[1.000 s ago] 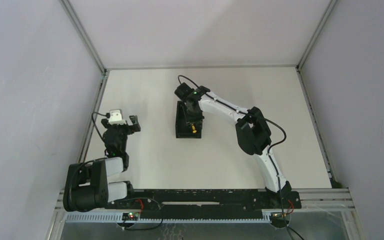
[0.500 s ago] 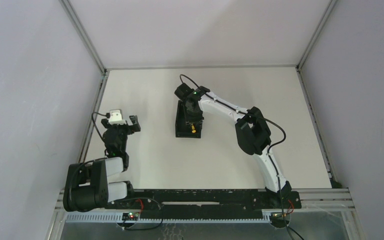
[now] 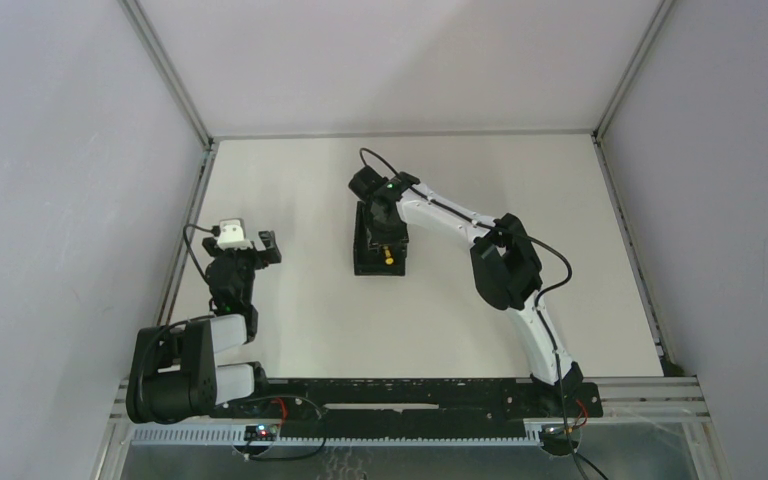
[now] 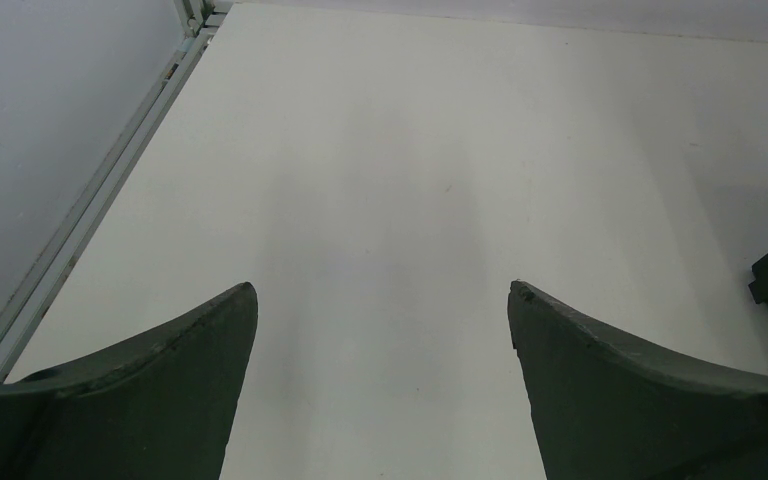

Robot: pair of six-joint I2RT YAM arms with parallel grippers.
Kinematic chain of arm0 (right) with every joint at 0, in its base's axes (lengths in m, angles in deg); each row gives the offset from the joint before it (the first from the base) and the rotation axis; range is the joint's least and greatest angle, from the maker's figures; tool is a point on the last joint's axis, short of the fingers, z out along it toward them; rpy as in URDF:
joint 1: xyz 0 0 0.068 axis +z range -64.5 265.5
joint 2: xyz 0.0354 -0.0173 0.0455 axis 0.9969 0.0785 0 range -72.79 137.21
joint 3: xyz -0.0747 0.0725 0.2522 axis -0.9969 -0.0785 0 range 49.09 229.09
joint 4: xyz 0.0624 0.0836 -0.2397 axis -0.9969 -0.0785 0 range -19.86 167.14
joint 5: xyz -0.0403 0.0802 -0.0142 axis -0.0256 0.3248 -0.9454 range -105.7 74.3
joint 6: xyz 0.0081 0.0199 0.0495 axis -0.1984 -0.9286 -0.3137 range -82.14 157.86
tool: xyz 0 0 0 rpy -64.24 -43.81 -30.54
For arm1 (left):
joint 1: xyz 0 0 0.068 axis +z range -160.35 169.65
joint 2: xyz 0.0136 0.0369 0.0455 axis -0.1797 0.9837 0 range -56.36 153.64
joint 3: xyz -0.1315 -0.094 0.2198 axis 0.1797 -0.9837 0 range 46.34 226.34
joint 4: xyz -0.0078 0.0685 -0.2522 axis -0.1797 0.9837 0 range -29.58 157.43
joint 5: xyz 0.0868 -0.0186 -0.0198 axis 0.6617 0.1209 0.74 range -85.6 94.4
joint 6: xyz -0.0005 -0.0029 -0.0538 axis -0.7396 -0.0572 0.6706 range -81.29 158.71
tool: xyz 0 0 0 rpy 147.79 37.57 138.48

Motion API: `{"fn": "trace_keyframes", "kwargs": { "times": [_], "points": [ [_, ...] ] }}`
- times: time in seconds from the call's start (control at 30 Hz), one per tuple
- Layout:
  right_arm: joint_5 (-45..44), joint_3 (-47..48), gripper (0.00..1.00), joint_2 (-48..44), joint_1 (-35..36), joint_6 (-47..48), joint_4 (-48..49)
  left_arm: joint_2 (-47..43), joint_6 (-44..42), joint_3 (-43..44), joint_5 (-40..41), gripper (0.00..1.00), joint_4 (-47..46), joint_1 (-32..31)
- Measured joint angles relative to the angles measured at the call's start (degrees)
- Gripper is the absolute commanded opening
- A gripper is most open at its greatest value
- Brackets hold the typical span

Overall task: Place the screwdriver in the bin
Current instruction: Place the screwdriver in the bin.

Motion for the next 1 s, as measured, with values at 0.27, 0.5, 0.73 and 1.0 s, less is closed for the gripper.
{"fn": "trace_keyframes", "kwargs": {
  "times": [0.27,0.5,0.73,1.0],
  "points": [
    [-1.0,5.9,0.68,0.0,0.2,0.5,-1.7,0.0,0.0,0.0,0.0,1.00,0.0,0.0],
    [-1.8,13.2,0.73,-2.4,0.3,0.6,-3.4,0.0,0.0,0.0,0.0,1.00,0.0,0.0],
    [-3.5,20.9,0.95,-3.7,0.3,0.3,-6.7,0.0,0.0,0.0,0.0,1.00,0.0,0.0],
    [-6.1,22.8,0.98,-5.9,0.1,0.6,-9.2,0.0,0.0,0.0,0.0,1.00,0.0,0.0]
  ]
}}
